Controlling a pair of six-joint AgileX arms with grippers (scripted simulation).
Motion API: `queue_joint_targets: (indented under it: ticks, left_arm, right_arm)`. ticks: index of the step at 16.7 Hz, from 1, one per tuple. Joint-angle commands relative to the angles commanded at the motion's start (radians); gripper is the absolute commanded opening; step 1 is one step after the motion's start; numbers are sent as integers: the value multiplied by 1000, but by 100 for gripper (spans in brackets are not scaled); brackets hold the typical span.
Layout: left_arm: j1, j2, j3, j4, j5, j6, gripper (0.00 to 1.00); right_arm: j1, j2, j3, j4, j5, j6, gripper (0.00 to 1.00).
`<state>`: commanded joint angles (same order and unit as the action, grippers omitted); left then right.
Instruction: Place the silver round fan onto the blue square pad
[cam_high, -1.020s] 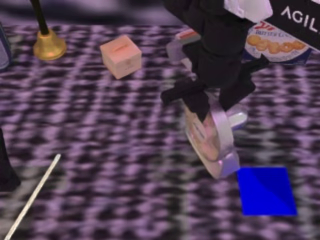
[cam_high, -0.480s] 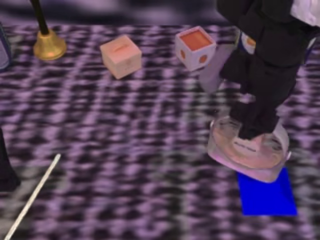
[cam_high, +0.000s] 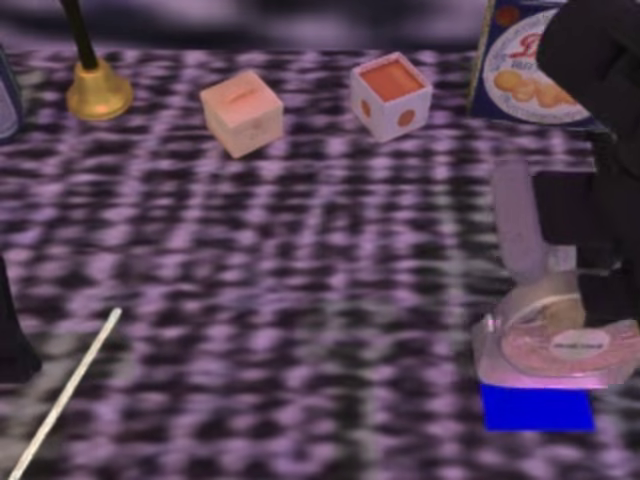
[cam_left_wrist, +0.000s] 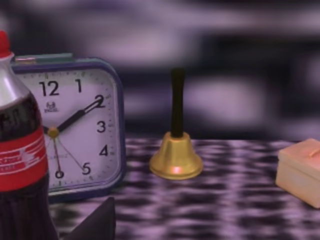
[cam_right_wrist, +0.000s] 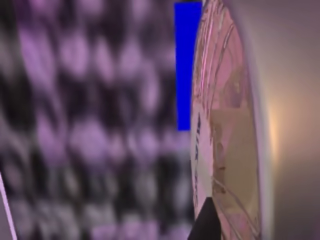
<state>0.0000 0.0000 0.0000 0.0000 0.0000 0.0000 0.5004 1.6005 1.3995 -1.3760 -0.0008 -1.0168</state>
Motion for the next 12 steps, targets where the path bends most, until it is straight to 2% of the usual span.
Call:
queue_joint_targets:
  ticks: [2,8,12]
  left_arm:
    - [0,0,0,0,0,0,100]
    - [0,0,0,0,0,0,100]
    - [0,0,0,0,0,0,100]
  right_arm:
    - [-7,-26,-32,6,0,-44,0]
    - [-3,-25,-37,9,0,-48,0]
    - [-10,-19,-120,107,0,-50,0]
